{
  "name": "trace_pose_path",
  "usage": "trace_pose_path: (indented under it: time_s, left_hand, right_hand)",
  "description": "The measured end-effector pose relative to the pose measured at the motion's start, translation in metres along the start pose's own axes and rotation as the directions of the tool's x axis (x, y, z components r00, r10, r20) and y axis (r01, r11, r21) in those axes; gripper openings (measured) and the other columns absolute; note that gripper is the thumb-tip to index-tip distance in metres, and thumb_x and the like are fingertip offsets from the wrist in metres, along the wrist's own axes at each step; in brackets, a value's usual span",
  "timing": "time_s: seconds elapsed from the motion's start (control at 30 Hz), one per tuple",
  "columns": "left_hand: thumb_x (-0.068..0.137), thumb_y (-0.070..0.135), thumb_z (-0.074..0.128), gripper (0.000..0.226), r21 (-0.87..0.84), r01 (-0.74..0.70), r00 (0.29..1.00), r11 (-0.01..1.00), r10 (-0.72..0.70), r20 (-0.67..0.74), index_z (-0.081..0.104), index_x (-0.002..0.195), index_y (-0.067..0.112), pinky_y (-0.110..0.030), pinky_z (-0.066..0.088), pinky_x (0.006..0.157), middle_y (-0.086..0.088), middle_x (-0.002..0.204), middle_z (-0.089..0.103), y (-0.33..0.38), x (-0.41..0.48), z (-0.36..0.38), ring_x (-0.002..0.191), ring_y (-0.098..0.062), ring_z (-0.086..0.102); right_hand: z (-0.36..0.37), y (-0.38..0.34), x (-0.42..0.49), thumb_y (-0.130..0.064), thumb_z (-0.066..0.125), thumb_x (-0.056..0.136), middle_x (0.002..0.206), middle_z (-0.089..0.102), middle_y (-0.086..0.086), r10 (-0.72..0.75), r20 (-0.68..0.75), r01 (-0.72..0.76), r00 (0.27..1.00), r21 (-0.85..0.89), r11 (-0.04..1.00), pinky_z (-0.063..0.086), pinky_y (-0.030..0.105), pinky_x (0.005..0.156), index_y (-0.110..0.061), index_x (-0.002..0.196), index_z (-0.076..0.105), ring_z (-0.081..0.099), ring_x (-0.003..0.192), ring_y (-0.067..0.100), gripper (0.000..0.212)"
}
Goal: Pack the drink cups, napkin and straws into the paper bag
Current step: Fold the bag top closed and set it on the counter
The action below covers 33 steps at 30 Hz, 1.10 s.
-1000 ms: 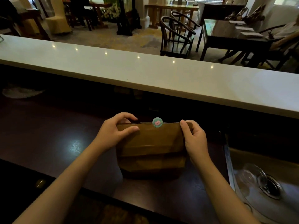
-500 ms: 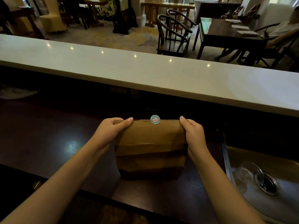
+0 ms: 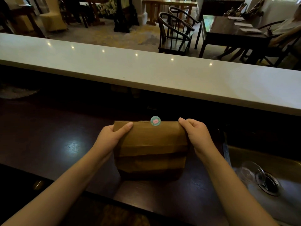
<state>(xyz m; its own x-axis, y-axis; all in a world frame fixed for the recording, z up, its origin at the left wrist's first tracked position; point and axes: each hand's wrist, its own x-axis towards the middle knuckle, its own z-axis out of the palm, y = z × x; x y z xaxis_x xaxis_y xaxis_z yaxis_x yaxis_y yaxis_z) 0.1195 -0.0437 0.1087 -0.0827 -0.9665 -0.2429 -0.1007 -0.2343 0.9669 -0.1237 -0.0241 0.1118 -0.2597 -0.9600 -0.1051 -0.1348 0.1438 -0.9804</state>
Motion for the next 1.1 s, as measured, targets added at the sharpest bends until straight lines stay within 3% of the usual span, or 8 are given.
trace_pose_path:
  time_s: [0.13, 0.27, 0.37, 0.43, 0.6, 0.73, 0.93, 1.1]
  left_hand:
    - [0.080, 0.040, 0.062, 0.043, -0.090, -0.010, 0.987, 0.996, -0.005, -0.163, 0.066, 0.082, -0.003, -0.036, 0.048, 0.073, -0.014, 0.080, 0.065, 0.001, 0.000, 0.006, 0.078, -0.023, 0.062]
    - [0.079, 0.037, 0.066, 0.034, 0.308, -0.225, 0.917, 0.924, 0.308, -0.254, 0.056, 0.103, 0.015, -0.035, 0.046, 0.077, -0.005, 0.088, 0.063, 0.000, 0.002, 0.002, 0.088, -0.019, 0.058]
    - [0.074, 0.051, 0.063, 0.066, 0.743, -0.481, 0.767, 0.465, 0.635, 0.098, 0.043, 0.130, 0.024, -0.030, 0.038, 0.097, -0.004, 0.127, 0.049, 0.003, 0.001, 0.000, 0.116, -0.017, 0.045]
    - [0.067, 0.069, 0.051, 0.086, 0.848, -0.515, 0.735, 0.125, 0.574, 0.361, 0.036, 0.137, 0.022, -0.039, 0.037, 0.102, -0.006, 0.137, 0.045, -0.001, -0.001, 0.002, 0.125, -0.023, 0.040]
    - [0.052, 0.077, 0.049, 0.114, 0.866, -0.488, 0.789, -0.111, 0.367, 0.492, 0.019, 0.141, 0.012, -0.045, 0.044, 0.096, -0.013, 0.143, 0.042, -0.017, 0.005, 0.000, 0.125, -0.032, 0.045]
    - [0.061, 0.070, 0.054, 0.100, 0.828, -0.525, 0.751, -0.197, 0.351, 0.559, 0.037, 0.136, 0.007, -0.042, 0.051, 0.087, -0.012, 0.138, 0.051, -0.017, 0.004, -0.003, 0.117, -0.030, 0.056]
    - [0.074, 0.063, 0.033, 0.073, 0.790, -0.585, 0.727, -0.186, 0.313, 0.612, 0.049, 0.130, 0.018, -0.033, 0.056, 0.076, -0.004, 0.127, 0.062, -0.016, 0.006, -0.006, 0.107, -0.022, 0.064]
    - [0.069, 0.080, 0.000, 0.093, 0.776, -0.629, 0.763, 0.045, 0.225, 0.605, 0.048, 0.131, 0.029, -0.034, 0.047, 0.094, 0.004, 0.135, 0.054, -0.020, 0.010, -0.008, 0.121, -0.016, 0.053]
  right_hand:
    - [0.009, 0.001, -0.004, -0.021, 0.052, 0.091, 0.063, 0.044, 0.003, 0.102, -0.061, -0.098, 0.993, 0.073, 0.993, 0.033, 0.029, 0.055, -0.008, 0.068, 0.054, 0.043, 0.060, 0.013, 0.027]
    - [0.011, 0.001, -0.002, -0.026, 0.050, 0.092, 0.068, 0.047, 0.005, 0.123, -0.020, -0.123, 0.992, 0.009, 0.992, 0.034, 0.031, 0.059, -0.007, 0.075, 0.056, 0.045, 0.065, 0.015, 0.026]
    - [0.010, 0.002, 0.001, -0.029, 0.051, 0.092, 0.072, 0.048, 0.008, 0.143, -0.003, -0.143, 0.990, -0.015, 0.990, 0.034, 0.031, 0.060, -0.005, 0.081, 0.058, 0.046, 0.068, 0.017, 0.028]
    - [0.009, 0.004, 0.002, -0.033, 0.051, 0.092, 0.072, 0.050, 0.006, 0.153, 0.005, -0.153, 0.988, -0.034, 0.988, 0.035, 0.031, 0.060, -0.009, 0.074, 0.055, 0.047, 0.069, 0.017, 0.030]
    - [0.006, 0.015, 0.006, -0.036, 0.053, 0.092, 0.084, 0.060, 0.006, 0.203, 0.021, -0.201, 0.979, -0.076, 0.977, 0.041, 0.029, 0.061, -0.013, 0.084, 0.062, 0.055, 0.081, 0.020, 0.026]
    - [0.005, 0.023, 0.008, -0.030, 0.055, 0.091, 0.094, 0.060, 0.004, 0.177, 0.013, -0.173, 0.984, -0.151, 0.973, 0.040, 0.024, 0.061, -0.011, 0.098, 0.061, 0.054, 0.089, 0.018, 0.021]
    - [-0.001, 0.026, -0.008, -0.057, 0.058, 0.075, 0.127, 0.050, -0.005, -0.226, 0.313, 0.374, 0.923, -0.583, 0.721, 0.037, 0.031, 0.099, -0.026, 0.120, 0.055, 0.044, 0.120, 0.015, 0.055]
    - [-0.010, 0.040, -0.020, -0.044, 0.065, 0.081, 0.140, 0.049, -0.009, -0.217, 0.456, 0.500, 0.863, -0.712, 0.493, 0.026, 0.043, 0.113, -0.033, 0.132, 0.049, 0.034, 0.135, 0.017, 0.055]
